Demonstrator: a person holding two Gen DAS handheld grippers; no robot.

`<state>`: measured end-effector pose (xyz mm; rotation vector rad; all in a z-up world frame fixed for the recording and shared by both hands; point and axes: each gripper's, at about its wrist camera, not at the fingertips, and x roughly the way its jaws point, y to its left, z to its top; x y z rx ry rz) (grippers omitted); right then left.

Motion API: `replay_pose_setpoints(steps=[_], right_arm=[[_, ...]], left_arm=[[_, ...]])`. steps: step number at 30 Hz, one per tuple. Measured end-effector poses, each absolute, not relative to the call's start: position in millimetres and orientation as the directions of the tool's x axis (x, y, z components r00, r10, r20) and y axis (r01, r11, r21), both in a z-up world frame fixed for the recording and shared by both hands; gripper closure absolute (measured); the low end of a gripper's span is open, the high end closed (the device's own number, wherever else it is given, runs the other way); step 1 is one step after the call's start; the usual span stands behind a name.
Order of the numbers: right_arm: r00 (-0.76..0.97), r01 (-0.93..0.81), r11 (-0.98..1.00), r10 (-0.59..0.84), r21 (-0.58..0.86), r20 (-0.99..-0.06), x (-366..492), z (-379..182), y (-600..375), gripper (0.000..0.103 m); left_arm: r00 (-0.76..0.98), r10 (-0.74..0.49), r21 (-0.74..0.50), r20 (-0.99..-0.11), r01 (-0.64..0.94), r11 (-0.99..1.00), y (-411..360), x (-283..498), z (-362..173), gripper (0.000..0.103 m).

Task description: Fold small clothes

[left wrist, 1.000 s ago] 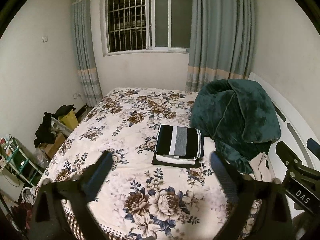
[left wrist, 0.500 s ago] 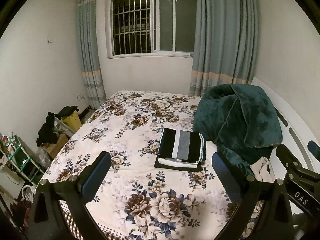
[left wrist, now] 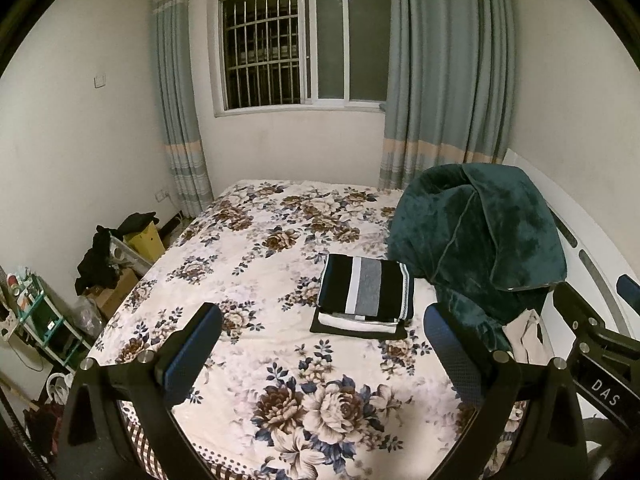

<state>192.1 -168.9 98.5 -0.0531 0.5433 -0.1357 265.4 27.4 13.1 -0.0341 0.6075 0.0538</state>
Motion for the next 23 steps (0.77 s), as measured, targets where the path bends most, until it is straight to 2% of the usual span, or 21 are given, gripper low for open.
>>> replay_pose_setpoints(steps=[23], right_arm=[[0.848, 0.110, 0.990, -0.139, -0.086, -0.511, 193.1, 98.6, -167.7, 0.000]], left_arm=[[0.820, 0.049, -0.015, -0.571, -0.070, 0.997, 33.9, 264.9, 8.0, 0.000]])
